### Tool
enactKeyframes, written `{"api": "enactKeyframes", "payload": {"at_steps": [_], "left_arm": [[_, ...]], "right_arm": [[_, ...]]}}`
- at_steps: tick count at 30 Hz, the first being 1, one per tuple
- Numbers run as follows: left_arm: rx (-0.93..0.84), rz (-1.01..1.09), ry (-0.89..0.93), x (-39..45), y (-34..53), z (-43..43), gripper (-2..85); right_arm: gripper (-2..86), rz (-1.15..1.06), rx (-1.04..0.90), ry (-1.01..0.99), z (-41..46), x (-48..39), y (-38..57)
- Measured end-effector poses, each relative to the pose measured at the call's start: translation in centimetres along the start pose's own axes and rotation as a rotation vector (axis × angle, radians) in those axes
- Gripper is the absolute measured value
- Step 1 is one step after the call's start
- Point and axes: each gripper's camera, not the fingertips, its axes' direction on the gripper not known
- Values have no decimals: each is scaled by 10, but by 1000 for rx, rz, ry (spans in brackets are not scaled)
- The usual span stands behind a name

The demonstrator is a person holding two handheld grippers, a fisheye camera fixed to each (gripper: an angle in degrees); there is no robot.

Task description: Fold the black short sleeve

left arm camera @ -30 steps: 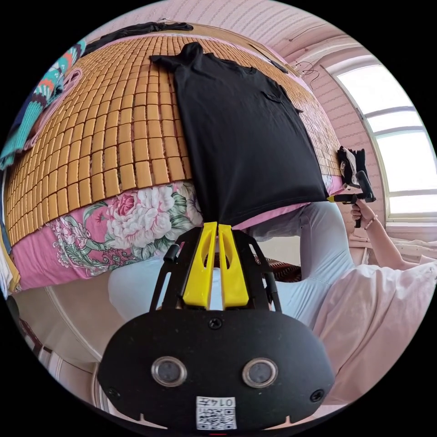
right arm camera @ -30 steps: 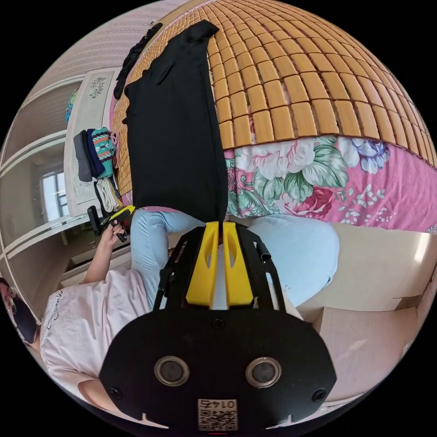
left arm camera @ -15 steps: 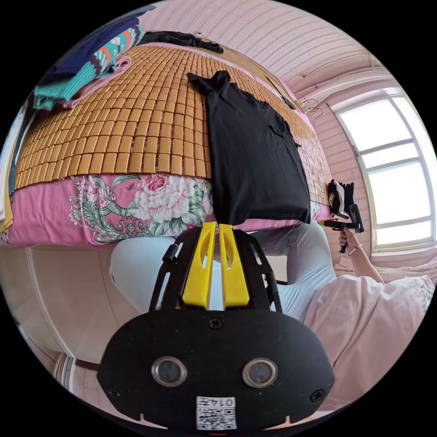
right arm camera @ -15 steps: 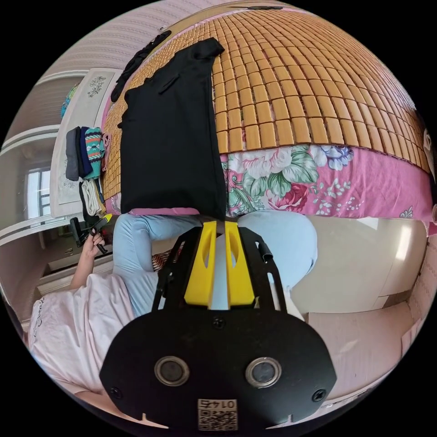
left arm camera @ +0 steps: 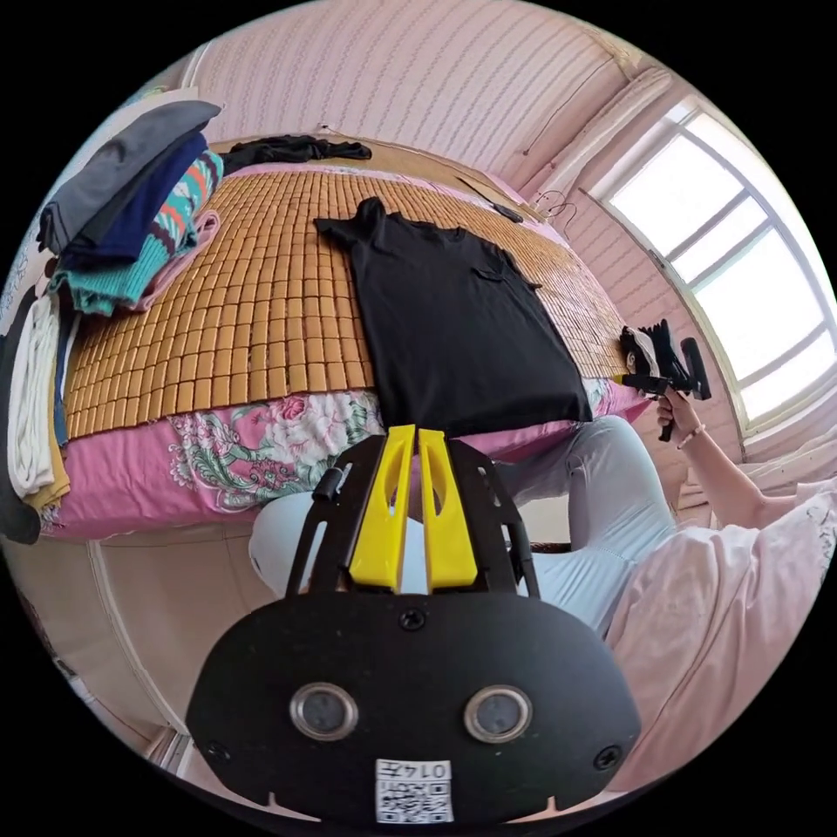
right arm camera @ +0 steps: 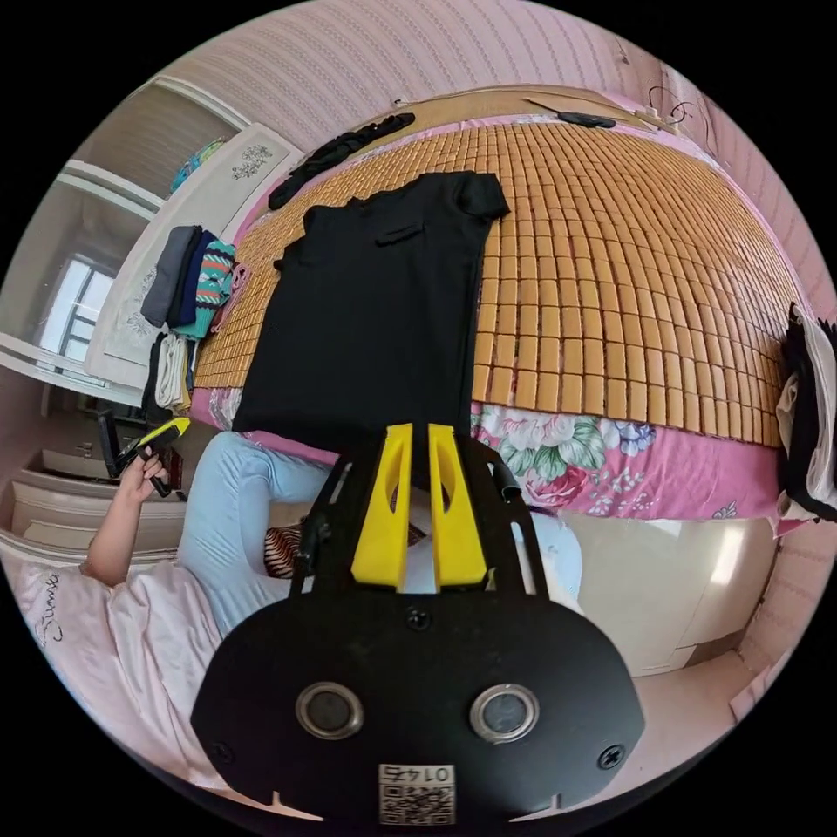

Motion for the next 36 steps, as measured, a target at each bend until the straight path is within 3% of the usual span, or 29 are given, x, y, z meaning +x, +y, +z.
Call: {"api": "enactKeyframes", "payload": {"at_steps": [6, 11, 20, 30, 36], "left_arm": [[-20, 185, 17, 72, -76, 42, -7], [-42, 383, 22, 155, -192, 112, 0], [-91, 542, 29, 281, -375, 266, 40], [-173, 591, -95, 358, -457, 403, 80], [-228, 592, -164, 365, -467, 444, 16]], "right_arm": [[73, -8, 168, 44, 0, 7, -39], [112, 15, 282, 23, 4, 33, -81], [125, -13, 314, -15, 33, 73, -154], [66, 9, 320, -117, 41, 104, -185], [17, 6, 277, -187, 43, 107, -201]]}}
